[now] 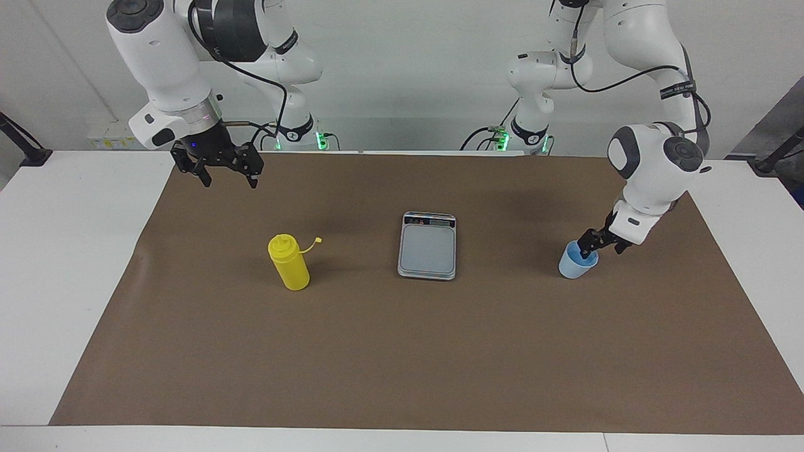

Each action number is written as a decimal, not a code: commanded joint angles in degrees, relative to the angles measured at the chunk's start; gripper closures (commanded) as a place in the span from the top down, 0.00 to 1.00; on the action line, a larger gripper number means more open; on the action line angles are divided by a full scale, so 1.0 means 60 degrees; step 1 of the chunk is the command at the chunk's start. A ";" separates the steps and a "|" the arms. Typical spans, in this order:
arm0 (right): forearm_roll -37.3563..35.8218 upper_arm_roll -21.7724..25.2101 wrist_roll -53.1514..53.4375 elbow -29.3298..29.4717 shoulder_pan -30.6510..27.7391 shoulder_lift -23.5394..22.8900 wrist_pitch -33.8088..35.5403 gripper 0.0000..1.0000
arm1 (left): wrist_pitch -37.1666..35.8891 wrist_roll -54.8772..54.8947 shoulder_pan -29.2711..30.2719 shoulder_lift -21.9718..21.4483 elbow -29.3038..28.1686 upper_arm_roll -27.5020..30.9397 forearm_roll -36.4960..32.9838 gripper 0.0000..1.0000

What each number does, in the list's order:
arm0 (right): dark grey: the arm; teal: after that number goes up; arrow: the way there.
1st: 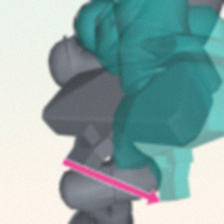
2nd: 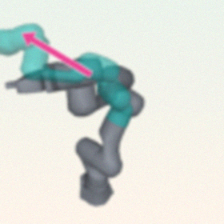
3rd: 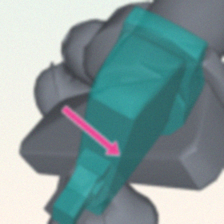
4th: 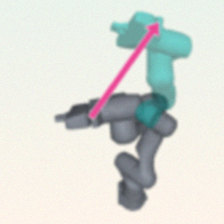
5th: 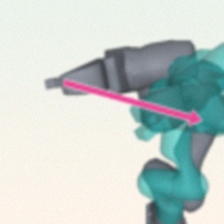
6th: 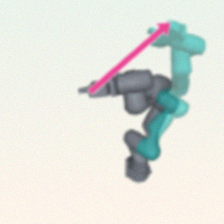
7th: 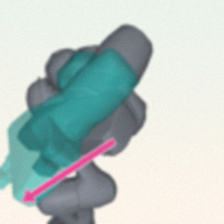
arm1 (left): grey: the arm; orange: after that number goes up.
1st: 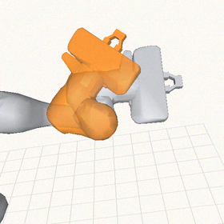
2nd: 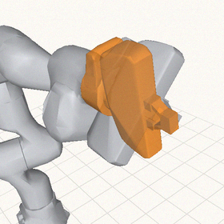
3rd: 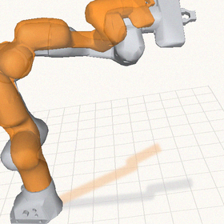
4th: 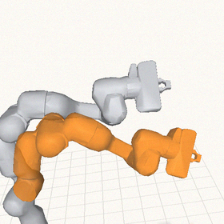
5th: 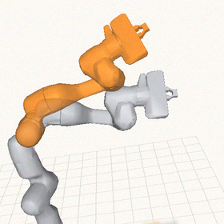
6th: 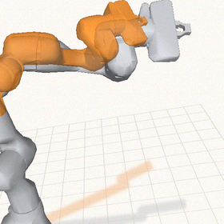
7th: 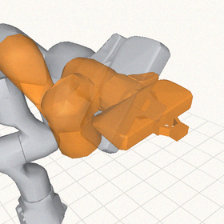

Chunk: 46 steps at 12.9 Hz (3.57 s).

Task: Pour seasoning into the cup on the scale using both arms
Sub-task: 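Reach the left gripper to the blue cup and grasp it, then carry the blue cup with the left gripper onto the scale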

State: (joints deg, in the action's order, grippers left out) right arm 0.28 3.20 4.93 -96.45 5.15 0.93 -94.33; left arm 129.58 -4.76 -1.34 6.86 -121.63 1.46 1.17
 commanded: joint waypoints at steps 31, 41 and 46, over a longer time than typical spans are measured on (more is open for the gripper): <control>-0.0032 -0.0035 0.0013 -0.0273 -0.0038 0.0226 -0.0011 1.00 | -0.0725 -0.5592 -0.4682 0.0936 0.2634 -0.0873 -0.0032 0.00; -0.0032 -0.0035 0.0013 -0.0287 -0.0023 0.0241 -0.0011 1.00 | -0.0284 -0.5623 -0.5064 0.1303 0.2400 -0.0873 -0.0121 0.00; -0.0032 -0.0035 0.0013 -0.0316 -0.0023 0.0241 -0.0011 1.00 | -0.0093 -0.5623 -0.4991 0.1435 0.2400 -0.0872 -0.0721 0.00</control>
State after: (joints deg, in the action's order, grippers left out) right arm 0.28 3.20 4.93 -96.78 5.15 0.97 -94.33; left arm 127.46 -37.40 -30.61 15.29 -106.27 -4.33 -1.37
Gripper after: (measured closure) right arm 0.000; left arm 0.965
